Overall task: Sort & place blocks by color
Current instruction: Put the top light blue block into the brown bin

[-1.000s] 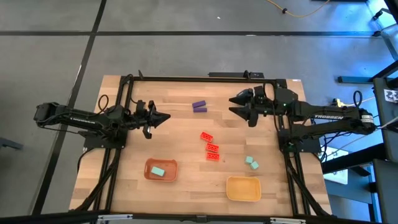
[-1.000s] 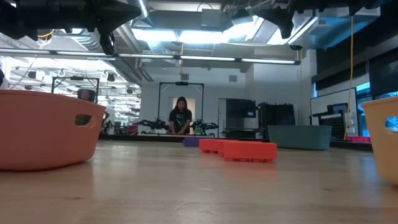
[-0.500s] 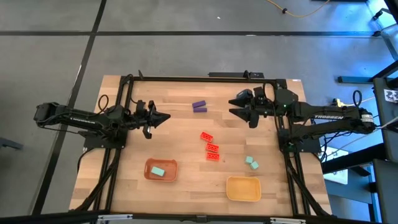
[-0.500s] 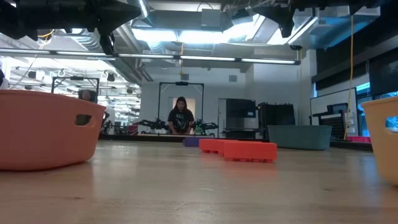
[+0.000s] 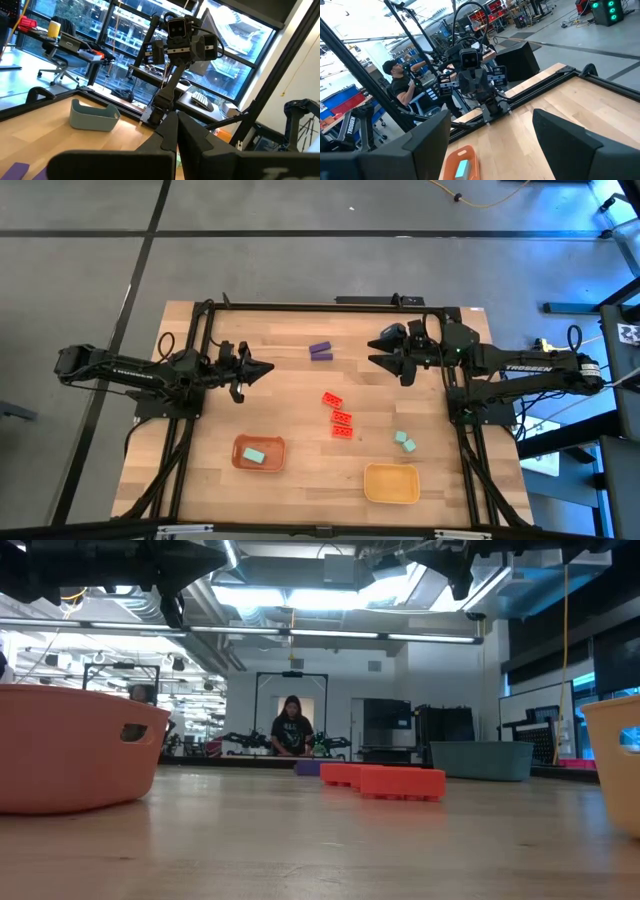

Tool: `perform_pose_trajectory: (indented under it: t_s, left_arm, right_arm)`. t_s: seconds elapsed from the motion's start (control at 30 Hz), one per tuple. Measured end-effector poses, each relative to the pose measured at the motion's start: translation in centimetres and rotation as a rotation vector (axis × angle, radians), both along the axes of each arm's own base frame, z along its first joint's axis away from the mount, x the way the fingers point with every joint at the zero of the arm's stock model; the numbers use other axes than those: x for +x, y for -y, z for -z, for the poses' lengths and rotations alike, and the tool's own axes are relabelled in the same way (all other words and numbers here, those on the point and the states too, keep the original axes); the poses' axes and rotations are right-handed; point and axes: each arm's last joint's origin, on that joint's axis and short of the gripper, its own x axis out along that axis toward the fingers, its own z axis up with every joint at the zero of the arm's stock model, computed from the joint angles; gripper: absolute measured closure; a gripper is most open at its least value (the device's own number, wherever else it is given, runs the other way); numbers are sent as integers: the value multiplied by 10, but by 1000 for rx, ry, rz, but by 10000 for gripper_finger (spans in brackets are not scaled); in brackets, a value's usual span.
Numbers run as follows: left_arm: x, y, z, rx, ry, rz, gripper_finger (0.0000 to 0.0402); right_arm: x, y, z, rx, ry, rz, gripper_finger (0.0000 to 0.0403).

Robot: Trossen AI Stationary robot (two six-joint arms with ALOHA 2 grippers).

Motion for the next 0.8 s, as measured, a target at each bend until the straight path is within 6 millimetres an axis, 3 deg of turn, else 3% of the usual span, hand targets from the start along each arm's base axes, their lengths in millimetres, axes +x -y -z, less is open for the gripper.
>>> perform_pose_trajectory:
  t_s: [0.8]
  left_arm:
    - [0, 0, 0, 0, 0, 0, 401]
  right_arm:
    - [0, 0, 0, -86, -5, 0, 118]
